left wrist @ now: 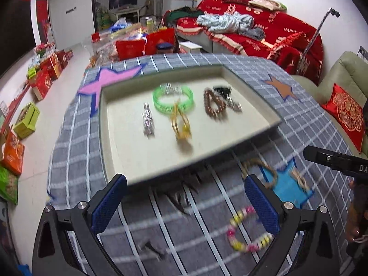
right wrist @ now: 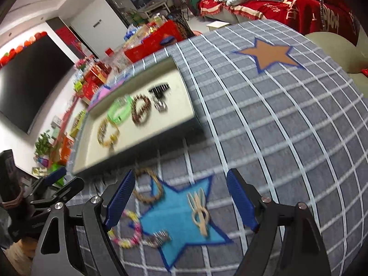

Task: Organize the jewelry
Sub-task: 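Withdraw both tools from the tray toward the beaded bracelet and bunny clip, then grasp the pink-and-yellow beaded bracelet with the left tool while the right tool grasps the beige bunny clip, then carry the beaded bracelet and bunny clip over the tray with both tools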

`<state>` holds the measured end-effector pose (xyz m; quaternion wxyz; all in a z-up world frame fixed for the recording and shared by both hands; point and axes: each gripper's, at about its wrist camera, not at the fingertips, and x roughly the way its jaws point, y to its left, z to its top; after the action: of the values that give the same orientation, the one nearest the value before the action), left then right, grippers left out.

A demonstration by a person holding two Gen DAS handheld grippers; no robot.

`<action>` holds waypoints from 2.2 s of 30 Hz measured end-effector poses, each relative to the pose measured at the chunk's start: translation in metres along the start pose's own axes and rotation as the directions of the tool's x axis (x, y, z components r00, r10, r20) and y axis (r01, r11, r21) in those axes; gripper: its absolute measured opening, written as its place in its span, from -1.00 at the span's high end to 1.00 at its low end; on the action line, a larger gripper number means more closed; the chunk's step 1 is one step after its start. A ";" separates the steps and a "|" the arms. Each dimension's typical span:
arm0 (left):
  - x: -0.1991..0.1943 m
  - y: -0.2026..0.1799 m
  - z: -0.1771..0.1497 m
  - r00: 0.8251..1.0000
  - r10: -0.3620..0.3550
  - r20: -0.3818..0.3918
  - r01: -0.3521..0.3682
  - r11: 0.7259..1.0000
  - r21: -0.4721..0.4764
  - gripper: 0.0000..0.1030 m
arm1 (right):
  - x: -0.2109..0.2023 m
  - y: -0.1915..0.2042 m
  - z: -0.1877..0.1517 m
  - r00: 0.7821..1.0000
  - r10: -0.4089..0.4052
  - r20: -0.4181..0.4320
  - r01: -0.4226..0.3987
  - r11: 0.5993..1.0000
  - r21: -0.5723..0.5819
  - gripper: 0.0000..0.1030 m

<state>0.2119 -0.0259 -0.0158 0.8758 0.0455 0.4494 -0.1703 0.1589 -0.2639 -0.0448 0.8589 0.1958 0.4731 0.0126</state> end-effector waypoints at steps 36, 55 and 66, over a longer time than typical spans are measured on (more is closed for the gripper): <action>0.023 -0.045 -0.051 0.993 0.056 -0.104 -0.053 0.998 0.036 -0.77 | 0.008 0.029 -0.053 0.967 -0.256 -0.002 0.244 0.923 -0.297 -0.01; 0.007 -0.058 -0.052 0.994 -0.061 -0.091 0.067 0.996 0.064 0.48 | 0.001 0.038 -0.057 0.976 -0.216 -0.013 0.201 0.926 -0.320 0.82; -0.022 -0.054 -0.038 0.995 -0.098 -0.020 0.099 0.993 0.061 0.51 | -0.030 0.042 -0.035 0.992 -0.122 0.040 0.128 0.956 -0.263 0.82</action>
<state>0.1528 -0.0621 -0.0163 0.8607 0.0517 0.4528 -0.2269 0.1211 -0.2203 -0.0229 0.8819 0.0490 0.4686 0.0190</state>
